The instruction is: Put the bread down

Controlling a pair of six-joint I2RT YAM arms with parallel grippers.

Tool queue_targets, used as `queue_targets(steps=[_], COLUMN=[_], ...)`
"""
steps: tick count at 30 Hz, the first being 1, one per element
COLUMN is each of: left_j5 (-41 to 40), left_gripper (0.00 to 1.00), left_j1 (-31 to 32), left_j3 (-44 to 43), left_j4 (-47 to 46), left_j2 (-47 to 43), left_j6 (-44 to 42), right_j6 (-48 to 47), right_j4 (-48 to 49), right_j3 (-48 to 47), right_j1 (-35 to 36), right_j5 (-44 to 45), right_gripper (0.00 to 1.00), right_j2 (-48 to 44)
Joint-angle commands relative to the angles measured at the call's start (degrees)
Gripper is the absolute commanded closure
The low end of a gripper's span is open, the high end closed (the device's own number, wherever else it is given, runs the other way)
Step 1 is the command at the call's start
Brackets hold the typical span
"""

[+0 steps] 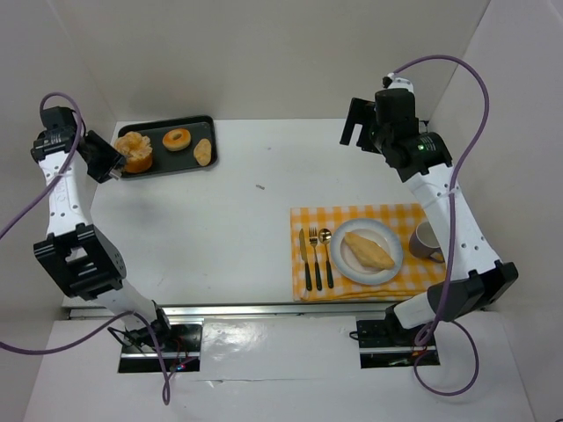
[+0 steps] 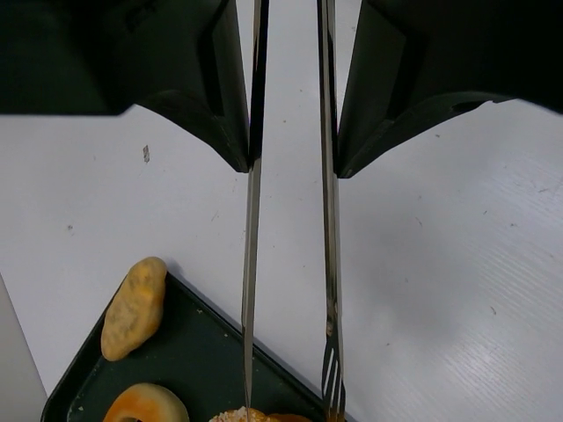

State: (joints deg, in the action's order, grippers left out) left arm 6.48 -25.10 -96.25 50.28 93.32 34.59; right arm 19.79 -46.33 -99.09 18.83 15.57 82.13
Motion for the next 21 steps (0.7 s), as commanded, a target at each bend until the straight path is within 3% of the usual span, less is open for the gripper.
queue_targets(steps=[1,21], left_j5=[3.44,2.92], left_gripper=[0.45,0.41], left_j1=[-1.09,-1.09], left_j3=[-3.5,-11.95], left_j4=[-1.15,-3.52], left_j2=[2.21,14.52], left_j6=[1.97,2.5], right_j6=[-0.98,-0.98], right_j4=[1.85,2.91], right_j3=[-1.46,-1.46], right_j1=[-0.64,-1.16], right_j5=[0.25,-1.42], right_gripper=[0.0,0.0], right_j2=[1.1,4.44])
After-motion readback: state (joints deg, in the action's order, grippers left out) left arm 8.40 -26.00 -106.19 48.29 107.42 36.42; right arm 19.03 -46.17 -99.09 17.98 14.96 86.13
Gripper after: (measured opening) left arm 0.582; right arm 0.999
